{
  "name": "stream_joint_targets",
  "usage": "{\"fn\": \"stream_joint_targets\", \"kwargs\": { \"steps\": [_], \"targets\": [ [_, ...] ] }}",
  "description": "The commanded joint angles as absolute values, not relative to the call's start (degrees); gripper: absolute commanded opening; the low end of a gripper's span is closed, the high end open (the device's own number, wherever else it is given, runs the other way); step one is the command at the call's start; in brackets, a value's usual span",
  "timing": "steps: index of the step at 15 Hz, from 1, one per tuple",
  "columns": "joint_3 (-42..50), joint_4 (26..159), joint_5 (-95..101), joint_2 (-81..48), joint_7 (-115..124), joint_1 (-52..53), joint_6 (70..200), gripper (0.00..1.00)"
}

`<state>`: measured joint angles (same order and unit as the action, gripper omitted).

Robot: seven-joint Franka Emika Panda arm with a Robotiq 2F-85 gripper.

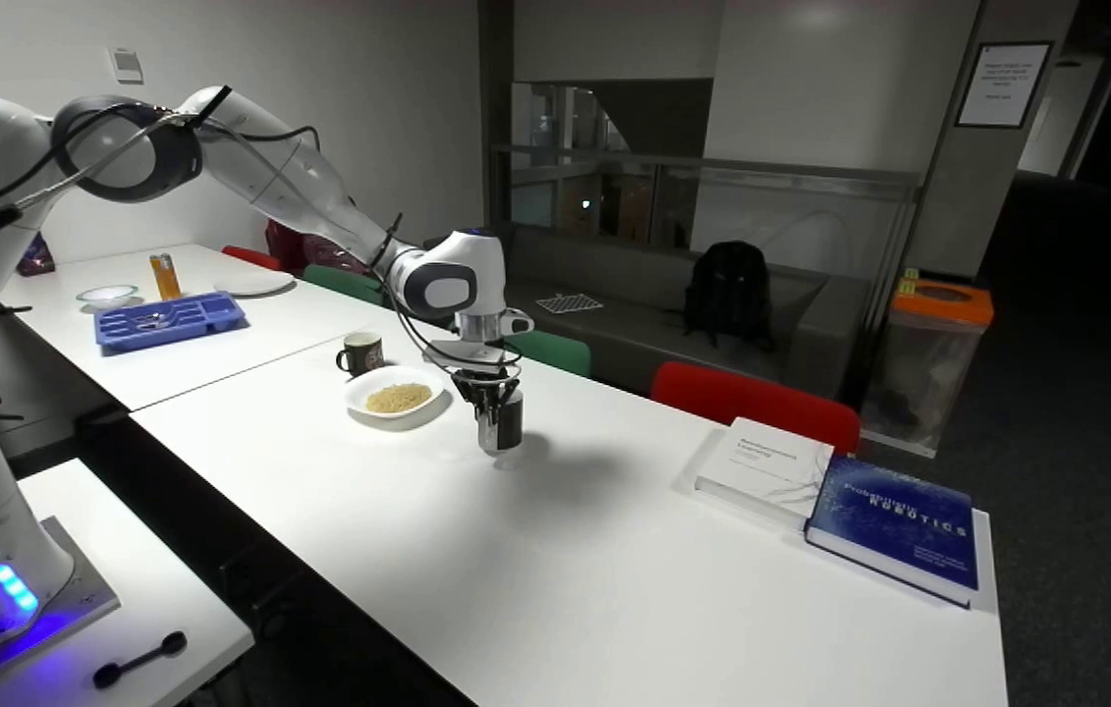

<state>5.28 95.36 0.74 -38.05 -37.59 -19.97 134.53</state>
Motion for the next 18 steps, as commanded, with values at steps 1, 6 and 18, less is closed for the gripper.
{"fn": "stream_joint_targets", "kwargs": {
  "steps": [1,6,18],
  "targets": [
    [6.2,98.42,4.16,-32.86,-34.64,-18.42,135.75,0.05],
    [6.33,97.95,9.59,-32.31,-31.72,-15.28,137.6,0.05],
    [10.85,97.39,25.01,-32.88,-13.93,-4.99,141.61,0.05]
  ]
}}
